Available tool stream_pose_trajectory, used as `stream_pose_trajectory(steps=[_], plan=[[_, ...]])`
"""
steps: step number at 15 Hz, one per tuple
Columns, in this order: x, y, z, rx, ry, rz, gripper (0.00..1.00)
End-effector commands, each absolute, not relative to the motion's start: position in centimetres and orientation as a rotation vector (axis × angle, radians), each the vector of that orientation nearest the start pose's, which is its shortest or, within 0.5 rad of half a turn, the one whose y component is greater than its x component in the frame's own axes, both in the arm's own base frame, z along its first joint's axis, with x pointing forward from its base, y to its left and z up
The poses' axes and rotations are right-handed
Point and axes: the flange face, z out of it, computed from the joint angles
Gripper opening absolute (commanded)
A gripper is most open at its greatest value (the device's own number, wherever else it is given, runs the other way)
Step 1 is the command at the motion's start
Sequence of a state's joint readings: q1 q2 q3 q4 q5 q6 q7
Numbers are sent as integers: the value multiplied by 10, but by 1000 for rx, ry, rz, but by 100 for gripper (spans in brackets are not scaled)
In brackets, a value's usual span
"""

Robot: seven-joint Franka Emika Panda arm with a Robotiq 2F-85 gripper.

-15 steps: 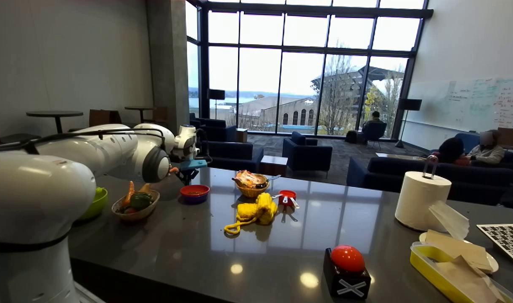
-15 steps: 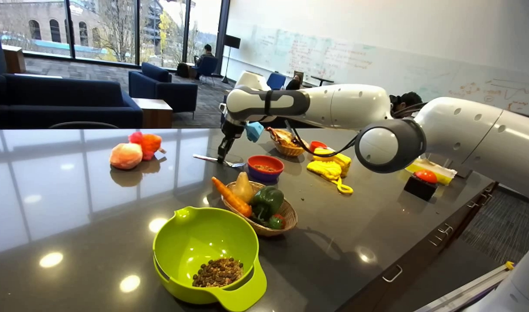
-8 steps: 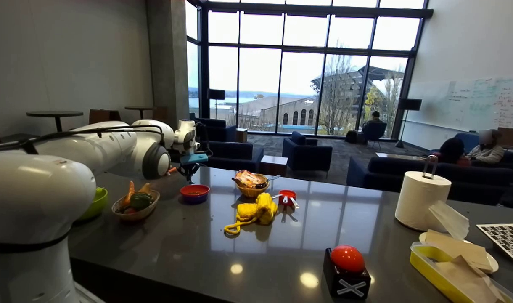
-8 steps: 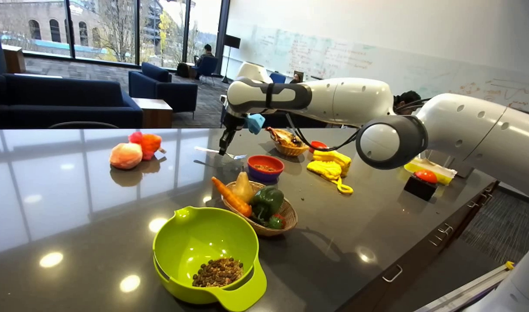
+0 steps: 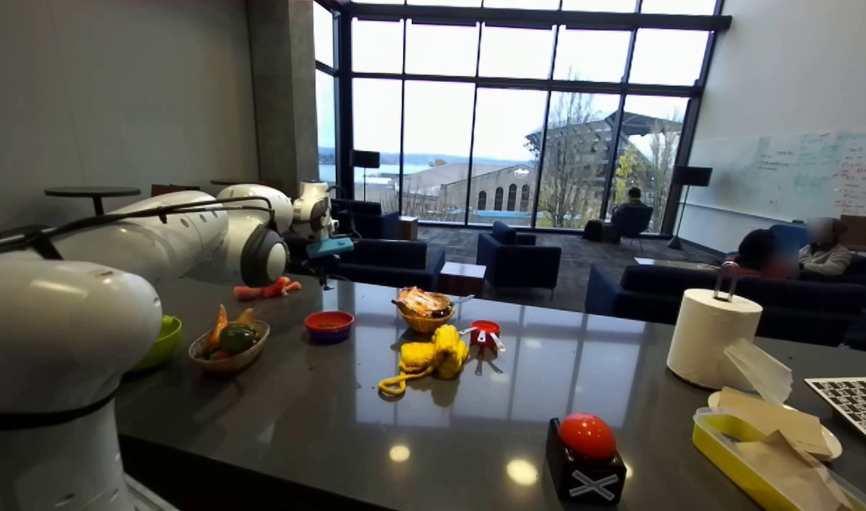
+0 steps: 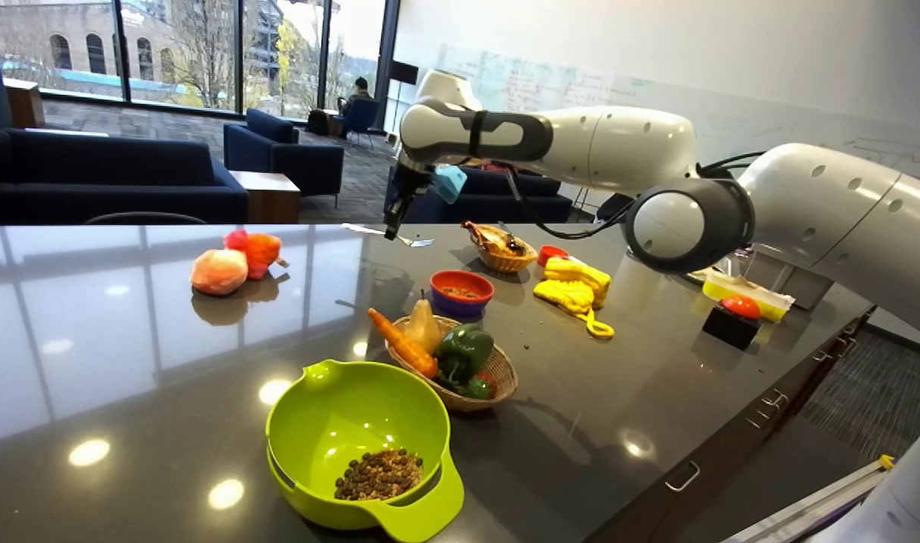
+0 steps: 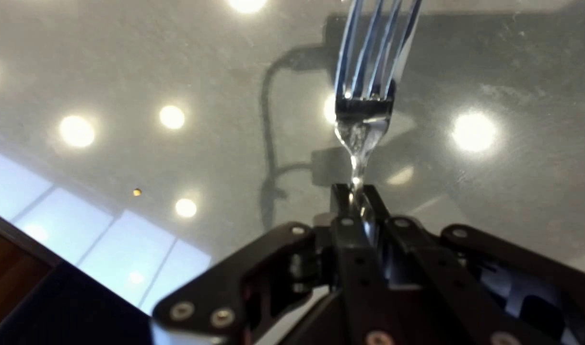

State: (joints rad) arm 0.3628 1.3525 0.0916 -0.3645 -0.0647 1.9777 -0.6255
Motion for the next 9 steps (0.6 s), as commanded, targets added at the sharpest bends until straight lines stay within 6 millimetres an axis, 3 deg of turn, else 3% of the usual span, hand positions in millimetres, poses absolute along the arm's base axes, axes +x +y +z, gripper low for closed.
stream_pose_trajectory(steps=[1,9], plan=[[776,298,305,-2781,-1451,-446,2],[794,245,357,-2845,-1256,-529,2]])
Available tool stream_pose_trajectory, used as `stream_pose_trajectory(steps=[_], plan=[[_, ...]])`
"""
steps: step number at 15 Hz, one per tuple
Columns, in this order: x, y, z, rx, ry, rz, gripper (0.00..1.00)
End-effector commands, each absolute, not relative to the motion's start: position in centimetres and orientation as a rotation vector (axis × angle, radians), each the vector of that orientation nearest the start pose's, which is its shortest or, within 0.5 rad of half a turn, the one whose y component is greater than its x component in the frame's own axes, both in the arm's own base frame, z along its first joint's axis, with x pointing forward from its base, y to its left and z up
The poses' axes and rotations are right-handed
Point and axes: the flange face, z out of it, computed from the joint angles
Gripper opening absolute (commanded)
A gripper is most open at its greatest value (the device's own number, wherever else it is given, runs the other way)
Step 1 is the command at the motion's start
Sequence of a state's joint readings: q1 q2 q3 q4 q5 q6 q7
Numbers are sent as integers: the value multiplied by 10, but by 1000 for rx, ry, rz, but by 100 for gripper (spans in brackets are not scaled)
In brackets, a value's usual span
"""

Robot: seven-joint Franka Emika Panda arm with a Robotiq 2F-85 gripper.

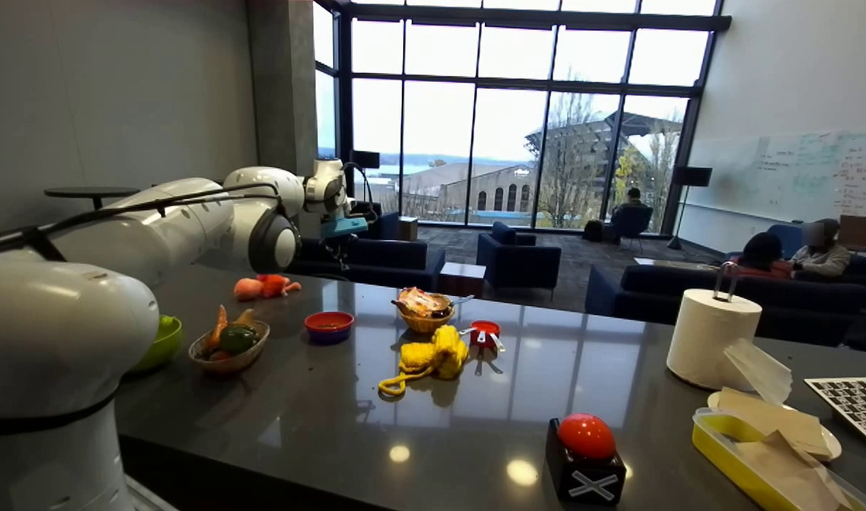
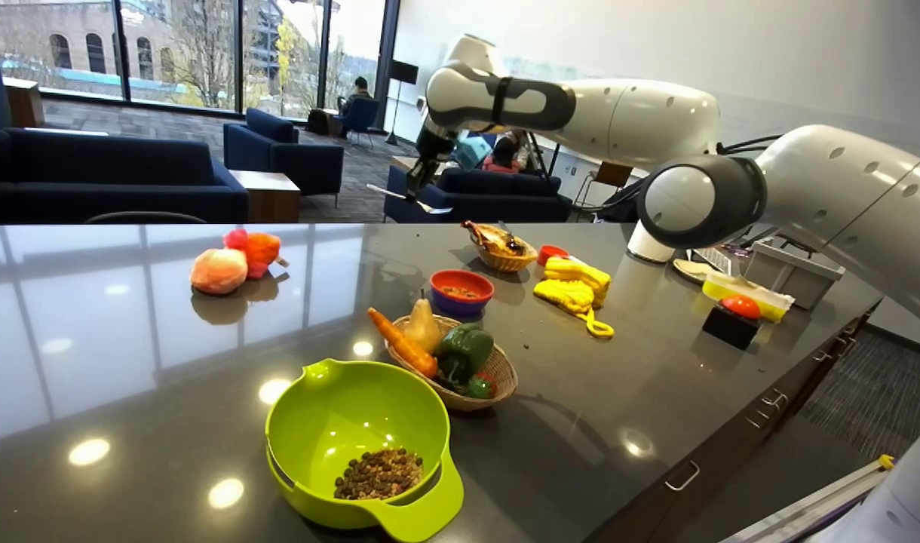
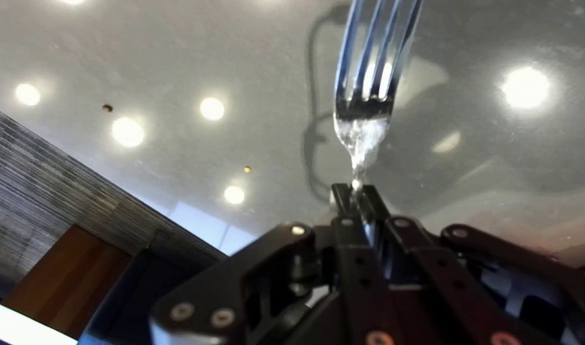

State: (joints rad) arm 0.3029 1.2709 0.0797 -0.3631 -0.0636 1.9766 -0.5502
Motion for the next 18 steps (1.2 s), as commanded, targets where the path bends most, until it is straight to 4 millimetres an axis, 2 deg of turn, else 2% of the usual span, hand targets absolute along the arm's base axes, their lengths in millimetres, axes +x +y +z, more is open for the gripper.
stream_pose_trajectory(steps=[1,11,15,18], plan=[[794,241,362,-2828,-1244,-530,2],[800,192,399,-2580,-1251,-562,2],[798,179,413,-2449,-1284,-564,2],[791,175,420,-2459,-1272,-484,2]])
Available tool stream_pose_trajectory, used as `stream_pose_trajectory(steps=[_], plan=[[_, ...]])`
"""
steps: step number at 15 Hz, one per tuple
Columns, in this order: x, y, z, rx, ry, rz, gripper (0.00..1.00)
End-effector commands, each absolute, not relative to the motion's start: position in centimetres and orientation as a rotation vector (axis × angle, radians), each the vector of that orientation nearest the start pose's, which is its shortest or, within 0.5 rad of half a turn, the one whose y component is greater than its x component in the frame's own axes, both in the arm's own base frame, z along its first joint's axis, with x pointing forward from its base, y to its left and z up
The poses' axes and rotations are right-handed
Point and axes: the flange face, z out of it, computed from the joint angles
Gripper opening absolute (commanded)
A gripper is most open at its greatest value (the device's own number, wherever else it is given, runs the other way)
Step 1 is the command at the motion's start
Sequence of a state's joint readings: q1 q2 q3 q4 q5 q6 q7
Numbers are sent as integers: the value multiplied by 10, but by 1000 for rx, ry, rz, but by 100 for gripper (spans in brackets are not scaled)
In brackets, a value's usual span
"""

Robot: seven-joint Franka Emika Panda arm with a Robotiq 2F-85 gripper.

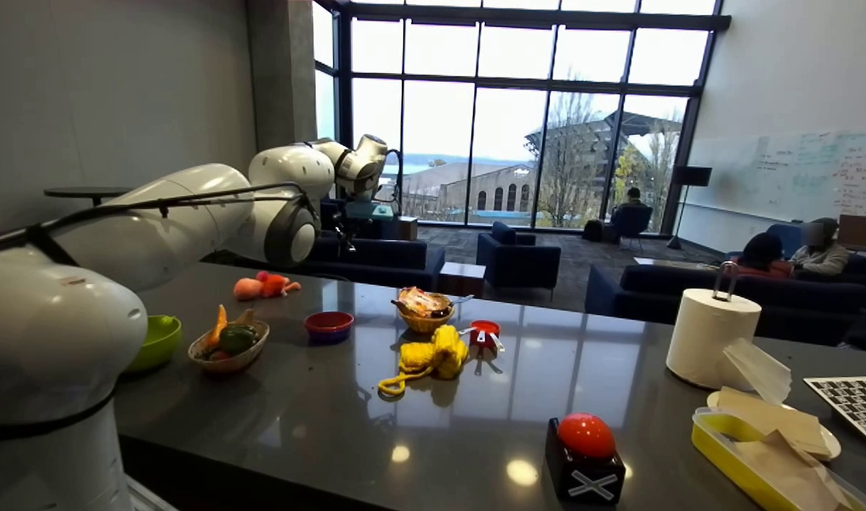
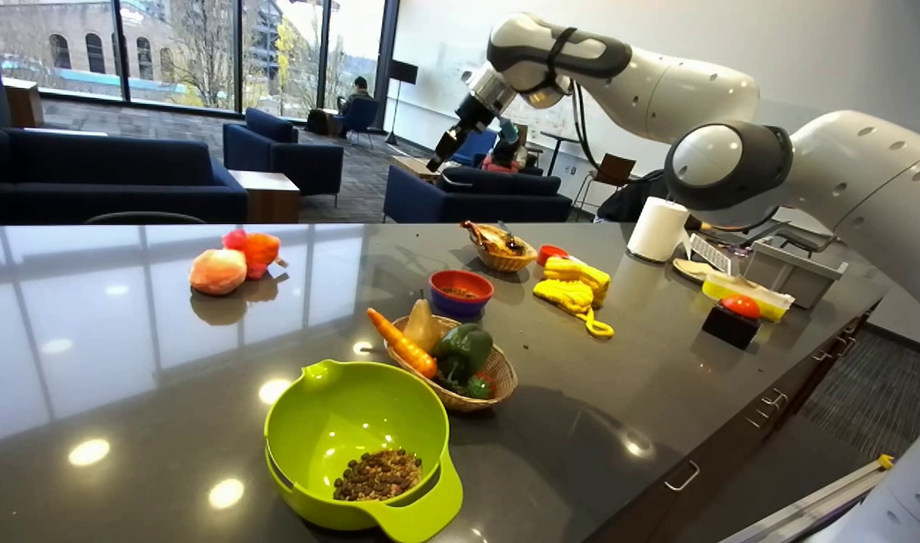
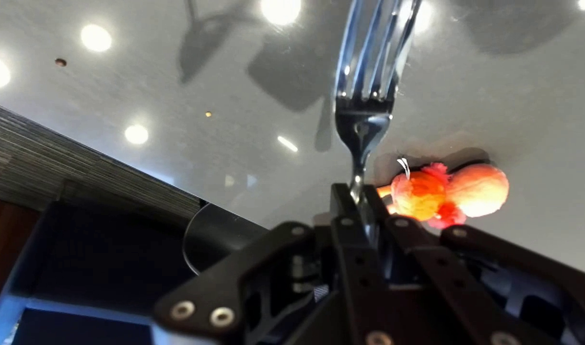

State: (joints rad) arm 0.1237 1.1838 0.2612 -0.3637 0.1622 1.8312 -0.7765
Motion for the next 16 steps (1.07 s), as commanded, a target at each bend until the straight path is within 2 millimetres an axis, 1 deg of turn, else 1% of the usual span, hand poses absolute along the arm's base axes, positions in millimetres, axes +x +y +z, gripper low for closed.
stream_pose_trajectory(steps=[1,5,8,12,16], plan=[[788,175,422,-2491,-1257,-445,2],[775,177,434,-2598,-1164,-286,2],[767,178,445,-2658,-1068,-222,2],[760,175,457,-2755,-890,-147,2],[750,167,463,-2845,-713,-20,2]])
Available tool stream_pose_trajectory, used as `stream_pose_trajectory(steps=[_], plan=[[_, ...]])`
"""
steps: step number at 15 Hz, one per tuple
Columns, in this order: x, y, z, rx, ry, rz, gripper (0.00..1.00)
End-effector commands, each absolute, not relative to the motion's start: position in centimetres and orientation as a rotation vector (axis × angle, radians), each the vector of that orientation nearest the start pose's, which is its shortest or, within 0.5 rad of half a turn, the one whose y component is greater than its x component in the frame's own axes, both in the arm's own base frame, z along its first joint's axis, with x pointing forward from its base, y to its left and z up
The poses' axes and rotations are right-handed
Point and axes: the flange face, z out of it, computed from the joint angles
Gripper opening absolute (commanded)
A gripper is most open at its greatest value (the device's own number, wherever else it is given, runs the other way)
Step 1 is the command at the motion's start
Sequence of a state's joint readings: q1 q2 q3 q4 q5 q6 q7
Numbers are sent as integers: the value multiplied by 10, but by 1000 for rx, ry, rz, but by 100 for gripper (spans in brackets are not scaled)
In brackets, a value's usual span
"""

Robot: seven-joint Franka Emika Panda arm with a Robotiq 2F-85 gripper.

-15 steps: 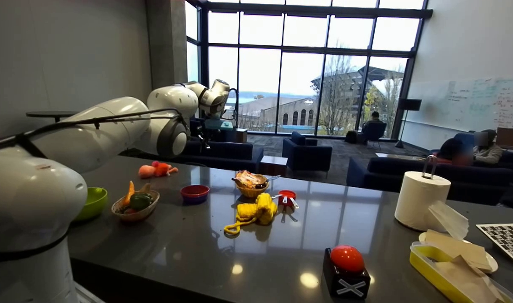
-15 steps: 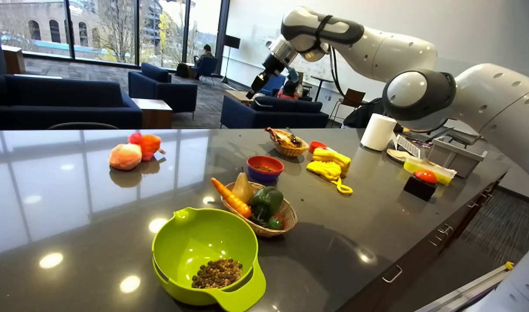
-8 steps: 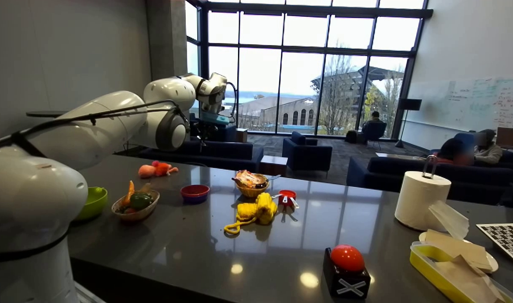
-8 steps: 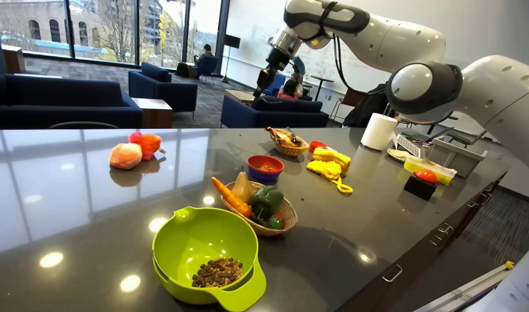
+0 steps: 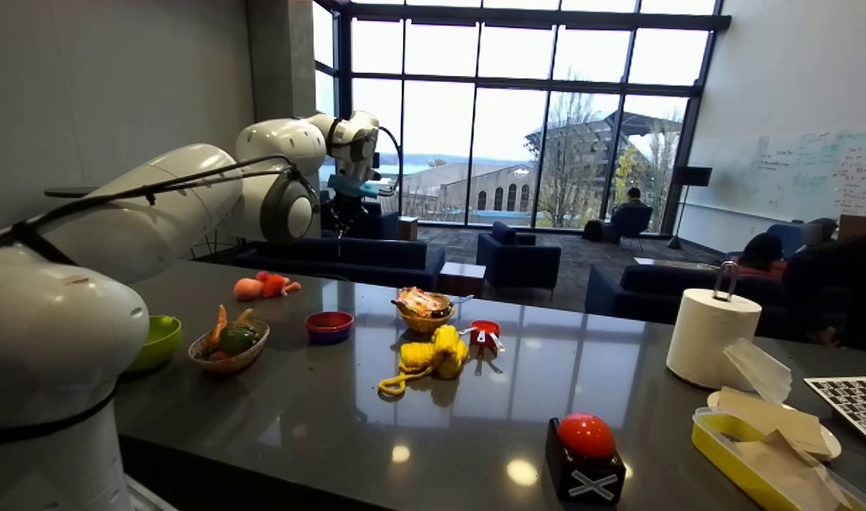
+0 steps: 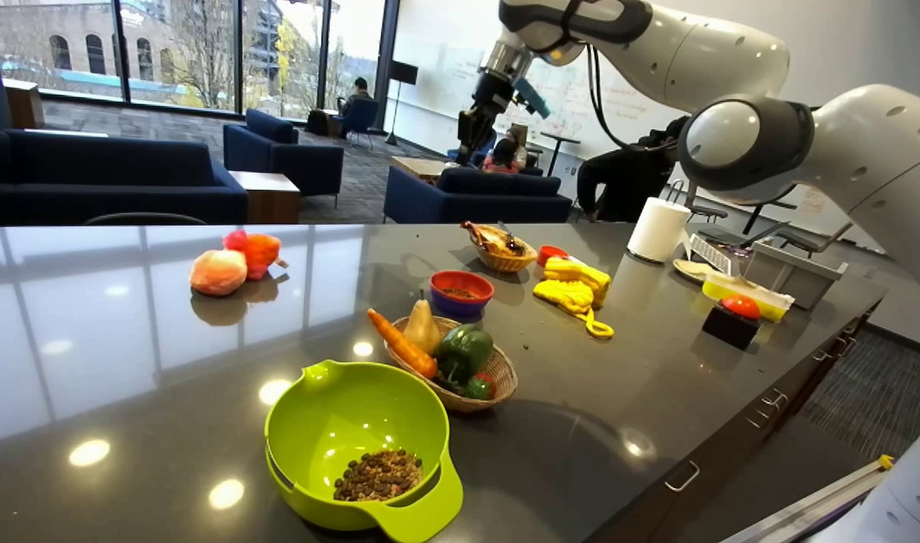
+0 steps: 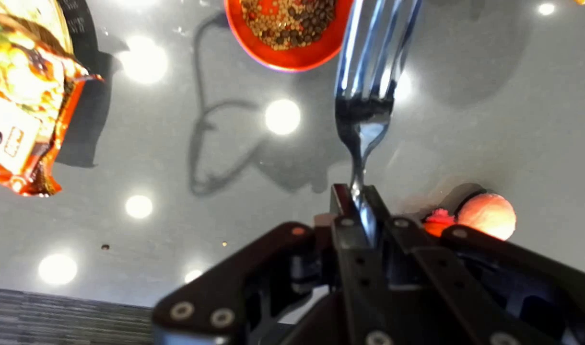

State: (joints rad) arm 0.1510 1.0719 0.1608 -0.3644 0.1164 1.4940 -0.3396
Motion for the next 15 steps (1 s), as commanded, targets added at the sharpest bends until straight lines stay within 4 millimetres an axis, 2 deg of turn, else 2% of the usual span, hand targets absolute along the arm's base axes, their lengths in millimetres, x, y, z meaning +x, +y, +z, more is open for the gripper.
stream_pose_trajectory(steps=[1,9,15], plan=[[746,165,461,-2868,-678,27,2],[716,154,447,-2882,-494,426,2],[705,154,444,-2888,-381,561,2]])
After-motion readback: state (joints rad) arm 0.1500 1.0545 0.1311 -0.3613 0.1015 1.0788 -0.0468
